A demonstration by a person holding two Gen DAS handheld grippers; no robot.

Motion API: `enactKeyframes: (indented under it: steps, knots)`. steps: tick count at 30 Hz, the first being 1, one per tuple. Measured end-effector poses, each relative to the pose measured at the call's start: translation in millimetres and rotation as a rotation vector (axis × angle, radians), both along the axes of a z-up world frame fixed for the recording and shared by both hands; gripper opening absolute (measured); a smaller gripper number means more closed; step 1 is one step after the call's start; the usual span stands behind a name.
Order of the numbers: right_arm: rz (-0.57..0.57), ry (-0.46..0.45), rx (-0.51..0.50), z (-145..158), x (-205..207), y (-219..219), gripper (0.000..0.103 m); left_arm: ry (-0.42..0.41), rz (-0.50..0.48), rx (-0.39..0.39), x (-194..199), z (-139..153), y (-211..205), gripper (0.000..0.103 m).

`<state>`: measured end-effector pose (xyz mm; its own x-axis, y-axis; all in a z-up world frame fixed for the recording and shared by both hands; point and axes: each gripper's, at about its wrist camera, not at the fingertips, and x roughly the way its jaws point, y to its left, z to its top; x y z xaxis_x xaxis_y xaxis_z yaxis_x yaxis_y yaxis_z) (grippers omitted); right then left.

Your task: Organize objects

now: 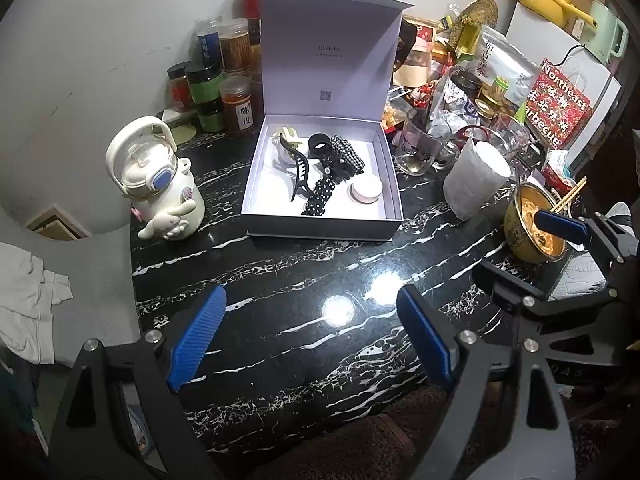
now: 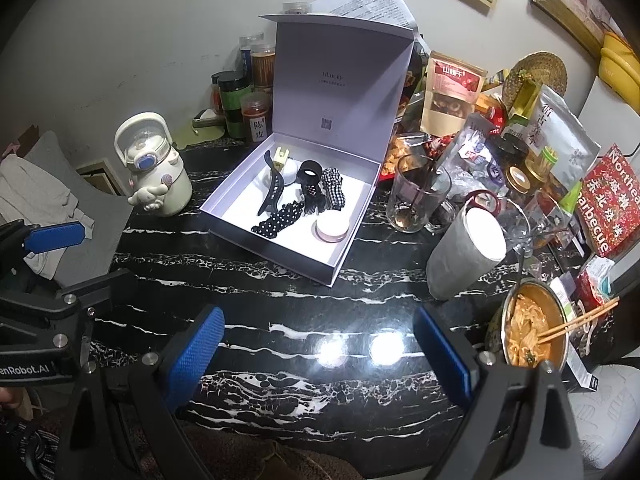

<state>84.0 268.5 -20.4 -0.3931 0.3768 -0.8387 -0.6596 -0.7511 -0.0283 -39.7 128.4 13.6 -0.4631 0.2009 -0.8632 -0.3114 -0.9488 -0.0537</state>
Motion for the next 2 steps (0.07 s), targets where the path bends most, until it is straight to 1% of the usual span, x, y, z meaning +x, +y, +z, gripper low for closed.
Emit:
enactKeyframes:
  steps: [2]
  knots:
    - [-0.002, -0.003, -0.007, -2.0, 0.6, 0.4, 0.096, -0.011, 0.003, -0.004, -1.3, -3.0, 0.3, 0.087]
